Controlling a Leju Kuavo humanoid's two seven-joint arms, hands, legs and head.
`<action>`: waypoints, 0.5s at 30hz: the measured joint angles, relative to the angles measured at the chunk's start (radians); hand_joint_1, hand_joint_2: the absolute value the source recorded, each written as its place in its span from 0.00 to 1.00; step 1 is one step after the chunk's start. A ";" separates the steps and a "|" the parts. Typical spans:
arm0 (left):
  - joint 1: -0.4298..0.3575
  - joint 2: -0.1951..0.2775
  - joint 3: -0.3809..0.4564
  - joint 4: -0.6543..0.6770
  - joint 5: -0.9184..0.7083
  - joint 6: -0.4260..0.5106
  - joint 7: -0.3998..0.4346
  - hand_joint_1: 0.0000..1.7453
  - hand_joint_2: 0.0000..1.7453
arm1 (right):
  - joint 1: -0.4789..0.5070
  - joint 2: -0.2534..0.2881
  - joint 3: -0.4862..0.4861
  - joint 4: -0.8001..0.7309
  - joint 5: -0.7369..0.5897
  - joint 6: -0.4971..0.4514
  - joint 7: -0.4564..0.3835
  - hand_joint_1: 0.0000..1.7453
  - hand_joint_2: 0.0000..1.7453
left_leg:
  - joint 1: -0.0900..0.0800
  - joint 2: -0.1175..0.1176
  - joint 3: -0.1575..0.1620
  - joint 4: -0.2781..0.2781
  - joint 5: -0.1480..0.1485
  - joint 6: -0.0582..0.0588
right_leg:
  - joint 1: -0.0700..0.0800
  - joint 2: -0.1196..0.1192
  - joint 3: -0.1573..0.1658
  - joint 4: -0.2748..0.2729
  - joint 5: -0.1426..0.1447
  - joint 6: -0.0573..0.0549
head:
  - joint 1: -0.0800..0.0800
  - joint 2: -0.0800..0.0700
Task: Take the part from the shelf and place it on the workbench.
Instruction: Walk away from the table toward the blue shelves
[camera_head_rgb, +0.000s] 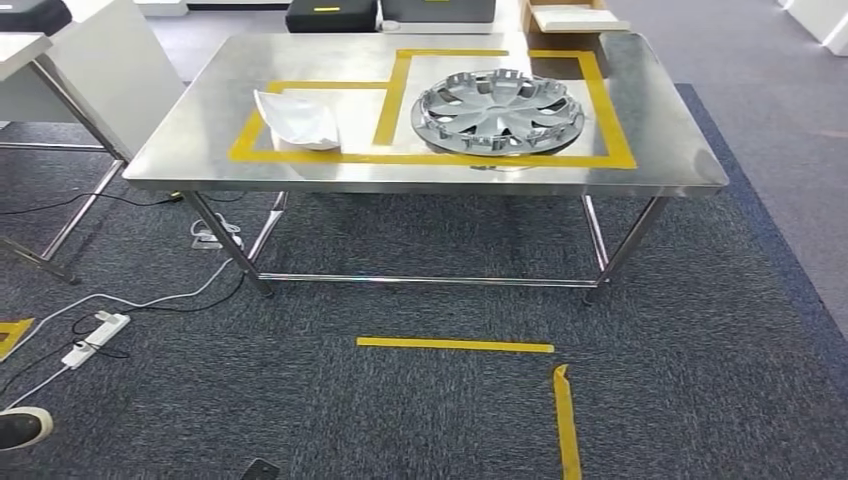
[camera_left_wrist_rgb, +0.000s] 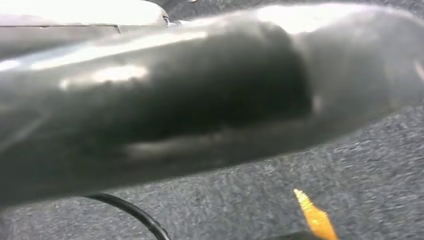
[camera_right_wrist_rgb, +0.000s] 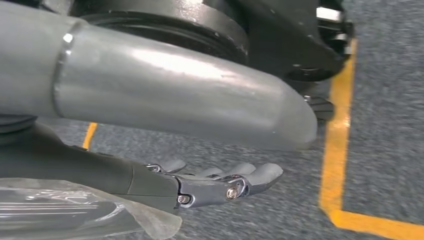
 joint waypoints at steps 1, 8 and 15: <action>0.000 0.000 0.000 0.000 -0.001 0.000 0.000 0.00 0.00 | -0.002 0.000 0.000 0.003 0.000 0.001 0.001 0.00 0.00 | 0.001 0.000 0.021 0.001 0.023 0.000 | 0.001 -0.001 -0.017 0.008 0.009 0.001 | 0.000 0.000; -0.006 0.000 0.000 0.000 -0.011 -0.021 0.001 0.00 0.00 | -0.014 0.003 0.000 0.010 0.017 0.045 -0.021 0.00 0.00 | -0.005 -0.006 0.235 -0.319 0.049 0.033 | 0.002 0.000 -0.097 0.049 0.062 0.030 | 0.001 0.000; -0.007 0.000 0.006 0.002 0.002 -0.085 -0.001 0.00 0.00 | -0.017 0.003 0.001 0.015 0.031 0.037 -0.034 0.00 0.00 | -0.009 0.004 0.136 -0.327 0.128 0.068 | -0.002 0.012 -0.172 0.315 -0.123 0.052 | 0.009 0.000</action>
